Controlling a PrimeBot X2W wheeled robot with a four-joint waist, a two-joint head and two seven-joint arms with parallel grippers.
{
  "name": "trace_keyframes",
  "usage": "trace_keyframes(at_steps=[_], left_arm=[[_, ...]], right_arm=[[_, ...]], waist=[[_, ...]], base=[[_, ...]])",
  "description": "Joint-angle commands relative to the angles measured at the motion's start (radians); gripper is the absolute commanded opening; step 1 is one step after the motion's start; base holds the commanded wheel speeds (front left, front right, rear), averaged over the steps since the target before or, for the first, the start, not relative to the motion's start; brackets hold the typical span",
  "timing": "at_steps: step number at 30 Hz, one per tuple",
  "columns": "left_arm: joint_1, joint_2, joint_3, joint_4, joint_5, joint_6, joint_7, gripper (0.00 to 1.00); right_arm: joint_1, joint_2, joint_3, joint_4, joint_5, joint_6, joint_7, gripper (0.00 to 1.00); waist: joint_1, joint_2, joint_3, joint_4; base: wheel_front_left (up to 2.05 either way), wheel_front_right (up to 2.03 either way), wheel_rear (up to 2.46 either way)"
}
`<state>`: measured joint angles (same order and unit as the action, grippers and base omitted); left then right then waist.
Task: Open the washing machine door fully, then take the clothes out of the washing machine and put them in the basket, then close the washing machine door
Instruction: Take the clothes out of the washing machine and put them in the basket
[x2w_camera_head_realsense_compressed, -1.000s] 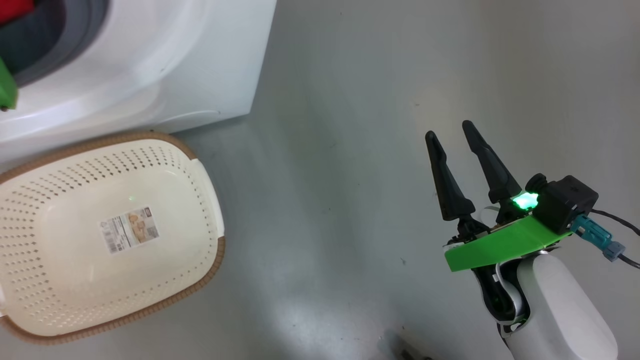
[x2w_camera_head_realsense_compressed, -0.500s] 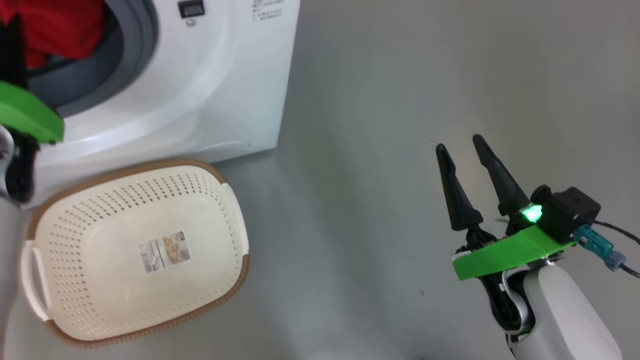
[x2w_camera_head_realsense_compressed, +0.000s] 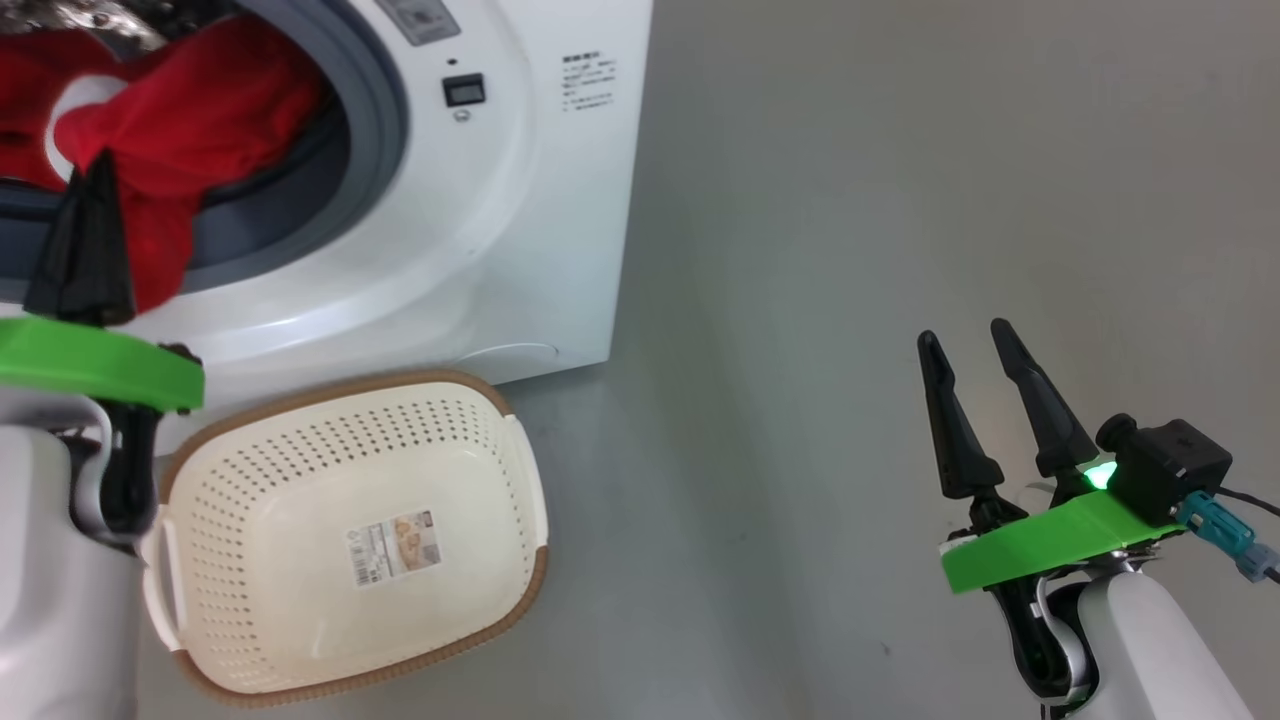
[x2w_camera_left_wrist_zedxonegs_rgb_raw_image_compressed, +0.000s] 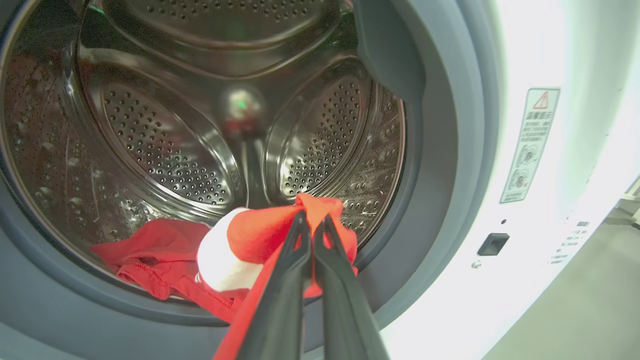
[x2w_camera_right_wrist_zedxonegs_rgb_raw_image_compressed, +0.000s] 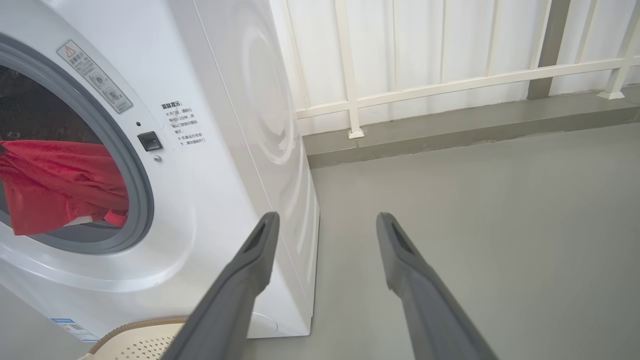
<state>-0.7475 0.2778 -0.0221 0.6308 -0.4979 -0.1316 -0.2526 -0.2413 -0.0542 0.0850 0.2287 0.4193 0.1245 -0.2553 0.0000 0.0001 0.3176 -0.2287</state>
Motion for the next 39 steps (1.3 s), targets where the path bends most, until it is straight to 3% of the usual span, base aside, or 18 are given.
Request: trace_keyframes(at_steps=[1, 21, 26, 39], left_arm=[[0.027, 0.029, 0.048, -0.065, 0.023, 0.001, -0.009, 0.0], [0.334, -0.103, 0.21, -0.668, 0.133, 0.001, -0.009, 0.0], [0.386, -0.126, 0.207, -0.738, 0.148, 0.001, -0.009, 0.0], [0.428, -0.166, 0.18, -0.532, 0.141, 0.001, -0.009, 0.0]], right_arm=[[0.013, -0.006, 0.014, -0.024, -0.007, 0.006, -0.006, 1.0], [0.024, -0.009, -0.015, -0.04, -0.011, 0.006, -0.006, 1.0], [0.022, -0.008, -0.017, -0.043, -0.013, 0.006, -0.006, 1.0], [-0.01, -0.001, -0.007, -0.055, -0.012, 0.006, -0.006, 1.0]], waist=[[0.0, -0.0001, -0.019, 0.021], [0.0, -0.0001, -0.014, 0.061], [0.0, -0.0001, 0.0, 0.066], [0.0, -0.0001, 0.081, 0.055]], base=[[0.0, 0.0, 0.0], [0.0, 0.0, 0.0], [0.0, 0.0, 0.0], [0.0, 0.0, 0.0]])
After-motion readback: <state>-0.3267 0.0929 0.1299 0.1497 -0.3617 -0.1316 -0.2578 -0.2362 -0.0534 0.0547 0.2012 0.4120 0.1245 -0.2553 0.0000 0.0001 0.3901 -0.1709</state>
